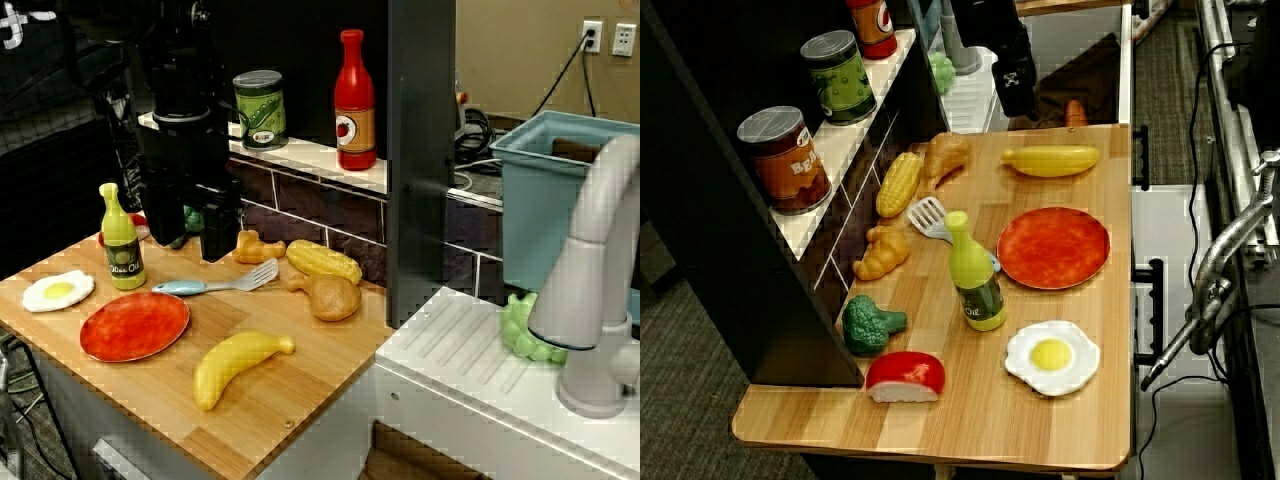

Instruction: Put banana on plate

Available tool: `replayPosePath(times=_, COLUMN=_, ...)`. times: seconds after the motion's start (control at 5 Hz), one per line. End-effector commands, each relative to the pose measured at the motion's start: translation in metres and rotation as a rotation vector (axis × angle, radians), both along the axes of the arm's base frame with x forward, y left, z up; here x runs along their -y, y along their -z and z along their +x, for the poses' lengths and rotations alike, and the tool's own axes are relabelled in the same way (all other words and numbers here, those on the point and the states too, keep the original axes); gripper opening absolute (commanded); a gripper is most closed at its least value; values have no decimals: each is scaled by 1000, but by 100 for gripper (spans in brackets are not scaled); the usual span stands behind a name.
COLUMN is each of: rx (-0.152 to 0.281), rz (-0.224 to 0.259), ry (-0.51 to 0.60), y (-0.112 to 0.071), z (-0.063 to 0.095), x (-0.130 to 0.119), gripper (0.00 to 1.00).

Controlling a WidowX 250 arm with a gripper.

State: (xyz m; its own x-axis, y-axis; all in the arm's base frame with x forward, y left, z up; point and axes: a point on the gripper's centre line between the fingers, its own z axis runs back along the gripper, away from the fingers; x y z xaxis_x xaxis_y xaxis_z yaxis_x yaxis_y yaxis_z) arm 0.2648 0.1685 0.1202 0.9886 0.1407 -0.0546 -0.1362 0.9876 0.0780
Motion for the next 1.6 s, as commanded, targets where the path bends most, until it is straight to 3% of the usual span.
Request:
replayPosePath(times=0.0, rx=0, rz=0, ry=0, y=0, z=0, x=0, gripper=100)
replayPosePath(times=0.4, rx=35, rz=-26, ry=27, y=15, z=-27, x=13, gripper=100)
replayPosePath(times=0.6, rx=53, rz=-72, ry=-1, y=30, z=-30, x=12, gripper=100)
replayPosePath(times=0.8, rx=74, rz=-100, ry=22, y=46, z=-27, x=3, gripper=100)
replayPosePath(times=1.0, rx=47, rz=-124, ry=20, y=60, z=-18, x=4, gripper=100)
replayPosePath(times=1.2, rx=60, rz=-128, ry=66, y=65, z=-8, x=15, gripper=100)
replayPosePath(times=1.4, rx=37, rz=-161, ry=99, y=62, z=4, x=27, gripper=100)
